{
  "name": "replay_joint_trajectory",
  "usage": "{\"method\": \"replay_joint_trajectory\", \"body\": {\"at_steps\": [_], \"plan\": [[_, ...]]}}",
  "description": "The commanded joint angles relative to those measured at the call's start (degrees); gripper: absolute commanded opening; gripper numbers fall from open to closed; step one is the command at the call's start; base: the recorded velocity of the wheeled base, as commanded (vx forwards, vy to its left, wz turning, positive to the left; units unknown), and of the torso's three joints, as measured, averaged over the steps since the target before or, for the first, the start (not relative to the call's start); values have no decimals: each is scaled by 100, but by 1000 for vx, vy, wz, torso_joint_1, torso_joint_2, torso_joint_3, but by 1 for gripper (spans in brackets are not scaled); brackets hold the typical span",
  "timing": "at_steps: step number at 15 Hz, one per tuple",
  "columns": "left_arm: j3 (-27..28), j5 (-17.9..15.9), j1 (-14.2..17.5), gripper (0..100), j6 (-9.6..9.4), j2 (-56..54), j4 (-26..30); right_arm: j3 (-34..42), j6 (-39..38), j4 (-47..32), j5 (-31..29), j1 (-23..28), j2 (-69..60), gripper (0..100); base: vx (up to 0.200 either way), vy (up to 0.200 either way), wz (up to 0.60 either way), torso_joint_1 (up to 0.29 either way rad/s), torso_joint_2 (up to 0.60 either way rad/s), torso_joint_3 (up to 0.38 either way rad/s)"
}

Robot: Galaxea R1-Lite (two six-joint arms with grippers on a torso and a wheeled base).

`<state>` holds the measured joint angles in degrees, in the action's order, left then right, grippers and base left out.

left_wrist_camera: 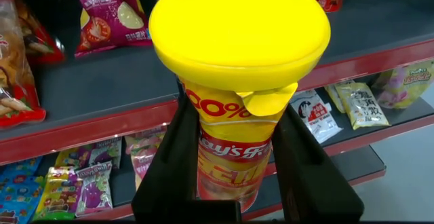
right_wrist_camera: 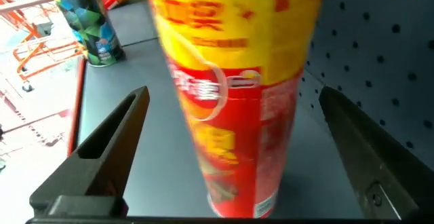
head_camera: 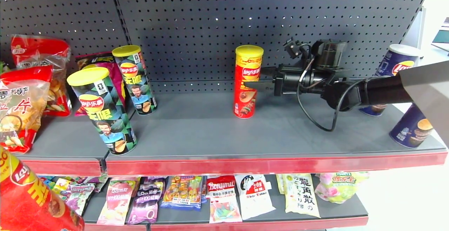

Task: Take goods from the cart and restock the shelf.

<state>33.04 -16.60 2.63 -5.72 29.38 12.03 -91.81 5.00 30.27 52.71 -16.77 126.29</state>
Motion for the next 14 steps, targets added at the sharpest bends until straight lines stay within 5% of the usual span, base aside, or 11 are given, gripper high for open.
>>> {"method": "replay_joint_trajectory", "body": {"at_steps": [1, 6, 7, 14], "plan": [[1, -1, 0, 0, 0, 6, 1, -224, 1, -3, 2, -45, 159, 100, 0, 0, 0, 0, 0, 0], [-8, -1, 0, 0, 0, 24, 1, -364, -8, 14, -147, -195, 282, 100, 0, 0, 0, 0, 0, 0], [-17, -1, 0, 0, 0, 15, 1, -461, -8, 14, -218, -212, 317, 0, 0, 0, 0, 0, 0, 0], [-43, -10, 0, 0, 0, -2, 10, -171, -43, -39, -648, -221, -175, 0, 0, 0, 0, 0, 0, 0]]}}
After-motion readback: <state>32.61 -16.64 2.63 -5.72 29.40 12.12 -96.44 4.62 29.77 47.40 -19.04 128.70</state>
